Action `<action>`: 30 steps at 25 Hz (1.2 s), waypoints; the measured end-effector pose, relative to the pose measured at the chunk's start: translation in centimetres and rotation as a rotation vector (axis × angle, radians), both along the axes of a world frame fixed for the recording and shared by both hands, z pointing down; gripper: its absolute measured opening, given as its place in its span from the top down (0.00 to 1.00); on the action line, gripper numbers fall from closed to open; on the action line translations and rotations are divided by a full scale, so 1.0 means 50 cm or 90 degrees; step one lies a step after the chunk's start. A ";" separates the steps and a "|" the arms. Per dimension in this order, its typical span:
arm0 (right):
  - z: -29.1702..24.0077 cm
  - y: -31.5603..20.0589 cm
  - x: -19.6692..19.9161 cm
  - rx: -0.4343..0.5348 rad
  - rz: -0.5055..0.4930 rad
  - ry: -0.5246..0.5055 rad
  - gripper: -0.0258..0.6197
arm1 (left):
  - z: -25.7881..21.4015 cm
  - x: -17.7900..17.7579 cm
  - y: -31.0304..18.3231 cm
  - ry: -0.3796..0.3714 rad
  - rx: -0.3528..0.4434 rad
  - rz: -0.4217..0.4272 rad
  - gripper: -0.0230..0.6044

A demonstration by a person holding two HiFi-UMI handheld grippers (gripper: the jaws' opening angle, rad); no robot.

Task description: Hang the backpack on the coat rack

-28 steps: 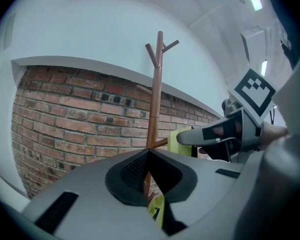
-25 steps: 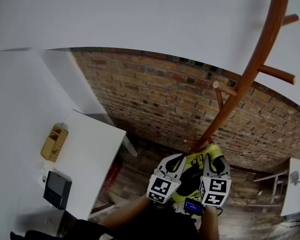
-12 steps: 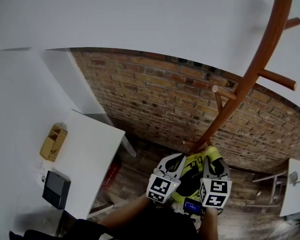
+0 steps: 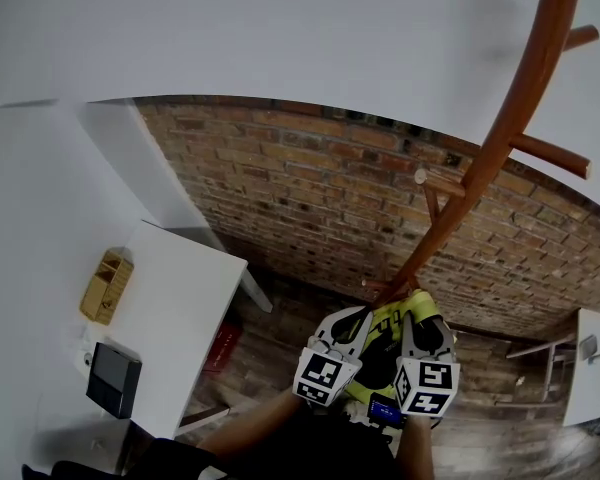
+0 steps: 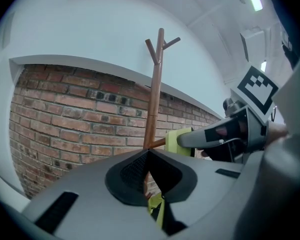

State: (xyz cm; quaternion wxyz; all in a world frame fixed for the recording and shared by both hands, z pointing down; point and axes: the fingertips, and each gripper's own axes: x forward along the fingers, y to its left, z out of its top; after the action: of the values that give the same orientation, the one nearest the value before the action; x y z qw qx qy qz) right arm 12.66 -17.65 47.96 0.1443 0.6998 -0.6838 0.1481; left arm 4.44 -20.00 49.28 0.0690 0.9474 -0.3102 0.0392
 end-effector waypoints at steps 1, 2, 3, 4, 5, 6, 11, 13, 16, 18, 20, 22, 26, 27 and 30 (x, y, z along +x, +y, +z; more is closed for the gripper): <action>0.001 0.001 0.001 0.000 0.000 -0.003 0.80 | 0.000 0.003 0.003 0.000 0.000 0.002 0.95; 0.003 0.001 0.002 0.000 -0.001 -0.006 0.80 | -0.001 0.007 0.005 0.000 0.000 0.004 0.95; 0.005 0.001 0.001 -0.001 -0.003 -0.009 0.80 | -0.002 0.010 0.007 0.001 -0.001 0.006 0.95; 0.008 0.002 -0.001 -0.001 -0.005 -0.014 0.80 | -0.003 0.012 0.009 0.002 -0.003 0.008 0.95; 0.012 0.002 -0.004 -0.002 -0.008 -0.021 0.80 | -0.003 0.014 0.010 0.004 -0.007 0.009 0.95; 0.017 0.002 -0.007 -0.002 -0.011 -0.031 0.80 | -0.002 0.016 0.010 0.007 -0.011 0.009 0.95; 0.035 -0.001 -0.015 -0.004 -0.021 -0.048 0.80 | -0.003 0.019 0.010 0.015 -0.021 0.010 0.95; 0.038 -0.003 -0.016 -0.006 -0.025 -0.048 0.80 | -0.003 0.017 0.010 0.012 -0.021 0.009 0.95; 0.042 -0.002 -0.020 -0.011 -0.030 -0.045 0.80 | -0.002 0.016 0.010 0.009 -0.020 0.008 0.95; 0.042 0.001 -0.022 -0.012 -0.031 -0.043 0.80 | -0.001 0.016 0.011 0.008 -0.022 0.009 0.95; 0.043 0.005 -0.022 -0.013 -0.032 -0.043 0.80 | -0.002 0.016 0.012 0.005 -0.024 0.011 0.95; 0.046 0.009 -0.022 -0.015 -0.033 -0.044 0.80 | -0.001 0.015 0.012 0.005 -0.025 0.010 0.95; 0.048 0.019 -0.022 -0.016 -0.035 -0.039 0.80 | 0.003 0.017 0.015 0.007 -0.027 0.007 0.95; 0.048 0.021 -0.022 -0.017 -0.035 -0.036 0.80 | 0.003 0.018 0.016 0.007 -0.026 0.007 0.95; 0.047 0.032 -0.020 -0.020 -0.034 -0.028 0.80 | 0.004 0.021 0.021 0.009 -0.029 0.010 0.95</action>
State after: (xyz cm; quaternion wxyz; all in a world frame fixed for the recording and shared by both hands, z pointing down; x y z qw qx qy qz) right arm 11.64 -16.06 50.33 0.1441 0.6755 -0.7028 0.1699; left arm 5.49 -18.96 49.46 0.0921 0.9482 -0.3013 0.0401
